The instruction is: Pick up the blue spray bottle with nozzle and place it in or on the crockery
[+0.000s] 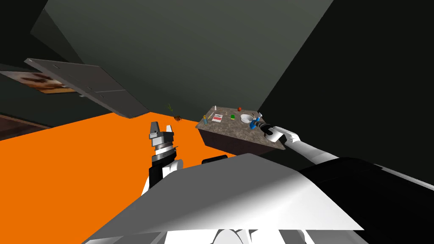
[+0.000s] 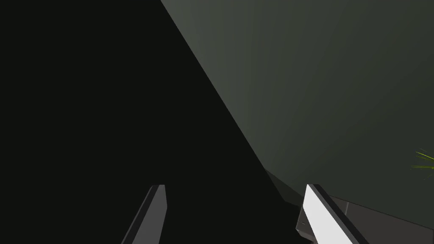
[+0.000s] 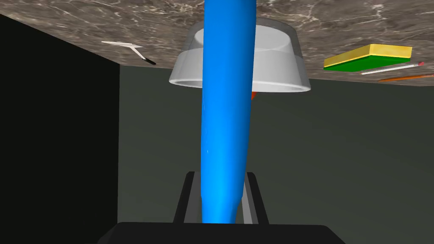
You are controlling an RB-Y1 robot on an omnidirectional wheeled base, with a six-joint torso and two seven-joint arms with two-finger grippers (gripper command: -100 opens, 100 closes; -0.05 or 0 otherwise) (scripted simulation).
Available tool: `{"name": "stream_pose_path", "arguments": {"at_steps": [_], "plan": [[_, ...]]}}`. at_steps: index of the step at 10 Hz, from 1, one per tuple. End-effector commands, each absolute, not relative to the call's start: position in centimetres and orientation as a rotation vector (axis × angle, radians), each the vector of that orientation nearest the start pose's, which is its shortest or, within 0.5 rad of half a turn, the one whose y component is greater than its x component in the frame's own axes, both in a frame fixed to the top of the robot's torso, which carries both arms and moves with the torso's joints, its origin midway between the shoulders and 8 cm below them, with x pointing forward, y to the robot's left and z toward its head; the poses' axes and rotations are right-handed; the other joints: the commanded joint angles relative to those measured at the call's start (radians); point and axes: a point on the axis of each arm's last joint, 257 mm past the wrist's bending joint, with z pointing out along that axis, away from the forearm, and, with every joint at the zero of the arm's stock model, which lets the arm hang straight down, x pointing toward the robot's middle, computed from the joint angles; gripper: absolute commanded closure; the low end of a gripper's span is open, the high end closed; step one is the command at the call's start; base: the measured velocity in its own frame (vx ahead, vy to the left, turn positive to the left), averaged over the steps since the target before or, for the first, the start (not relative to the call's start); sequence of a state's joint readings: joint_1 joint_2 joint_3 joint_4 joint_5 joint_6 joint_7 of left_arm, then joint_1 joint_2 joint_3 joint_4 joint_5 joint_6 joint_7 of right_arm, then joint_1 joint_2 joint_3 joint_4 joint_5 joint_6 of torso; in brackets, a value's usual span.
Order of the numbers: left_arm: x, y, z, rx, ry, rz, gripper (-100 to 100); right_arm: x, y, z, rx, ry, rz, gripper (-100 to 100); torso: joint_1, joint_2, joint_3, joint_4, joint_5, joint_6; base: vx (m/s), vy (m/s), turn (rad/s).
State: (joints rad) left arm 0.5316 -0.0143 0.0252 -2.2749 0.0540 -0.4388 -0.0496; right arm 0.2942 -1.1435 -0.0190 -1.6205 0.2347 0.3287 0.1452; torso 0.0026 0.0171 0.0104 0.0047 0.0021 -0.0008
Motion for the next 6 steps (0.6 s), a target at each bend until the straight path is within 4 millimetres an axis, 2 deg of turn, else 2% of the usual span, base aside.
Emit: {"name": "stream_pose_path", "arguments": {"at_steps": [1,5,6], "plan": [[34.9,30.2,0.0,-0.755,0.643,-1.232,0,45.1,-62.3,-15.3,0.33,1.807,-0.346,100,0.0,0.0,0.0,0.0,0.0,0.0,-0.239,0.033,0.259],[34.9,30.2,0.0,-0.755,0.643,-1.232,0,45.4,-64.3,-11.2,0.343,1.759,-0.405,100,0.002,0.0,0.0,0.0,0.001,-0.001,-0.225,0.016,0.24],[34.9,30.2,0.0,-0.755,0.643,-1.231,0,45.3,-65.1,-10.0,0.356,1.746,-0.426,100,0.001,0.001,0.001,0.001,0.001,0.0,-0.227,-0.031,0.269]]}}
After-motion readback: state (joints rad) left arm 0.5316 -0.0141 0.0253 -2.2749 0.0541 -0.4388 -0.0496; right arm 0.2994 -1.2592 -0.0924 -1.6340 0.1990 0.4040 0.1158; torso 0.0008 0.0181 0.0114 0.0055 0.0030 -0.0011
